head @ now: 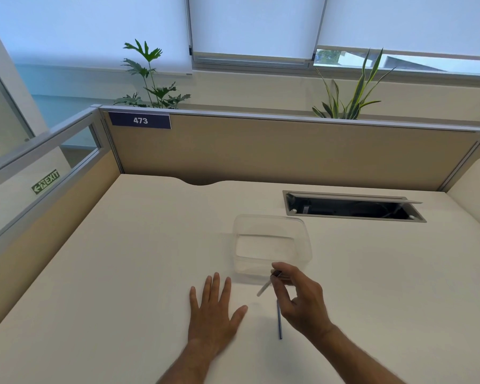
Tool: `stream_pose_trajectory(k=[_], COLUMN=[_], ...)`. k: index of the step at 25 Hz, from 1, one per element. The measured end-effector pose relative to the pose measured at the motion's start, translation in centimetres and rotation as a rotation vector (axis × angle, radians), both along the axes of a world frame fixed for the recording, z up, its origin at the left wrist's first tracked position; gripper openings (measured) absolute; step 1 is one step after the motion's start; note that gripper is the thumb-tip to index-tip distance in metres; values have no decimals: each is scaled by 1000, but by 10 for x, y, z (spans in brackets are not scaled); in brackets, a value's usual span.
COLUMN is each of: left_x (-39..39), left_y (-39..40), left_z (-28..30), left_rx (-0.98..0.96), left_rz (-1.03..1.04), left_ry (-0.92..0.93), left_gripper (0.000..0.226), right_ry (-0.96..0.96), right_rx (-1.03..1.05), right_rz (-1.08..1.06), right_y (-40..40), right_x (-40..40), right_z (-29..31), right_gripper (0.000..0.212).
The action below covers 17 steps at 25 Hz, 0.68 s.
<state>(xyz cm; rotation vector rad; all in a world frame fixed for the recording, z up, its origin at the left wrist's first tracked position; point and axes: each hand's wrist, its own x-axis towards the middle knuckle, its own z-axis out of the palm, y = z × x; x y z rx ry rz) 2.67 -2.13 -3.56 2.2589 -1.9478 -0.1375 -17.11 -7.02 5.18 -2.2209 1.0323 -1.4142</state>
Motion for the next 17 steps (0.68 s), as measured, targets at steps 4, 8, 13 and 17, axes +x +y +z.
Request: stream_pose_trajectory(k=[4,8,13,17], left_x=[-1,1,0,1], left_y=[1,0,0,0], left_z=[1,-1,0,0], left_rx=[13,30,28,31], left_rz=[1,2,10,8], left_ry=[4,-6,-8,-11], left_gripper=[81,82,82,81], right_ry=[36,68,68,151], right_rx=[-5,7,-2,28], right_rz=[3,25,24,49], right_y=[-1,1,3,5], right_x=[0,-3,-1,-1], right_z=[-3,-7,-7,-8], right_gripper=[32,34,34,38])
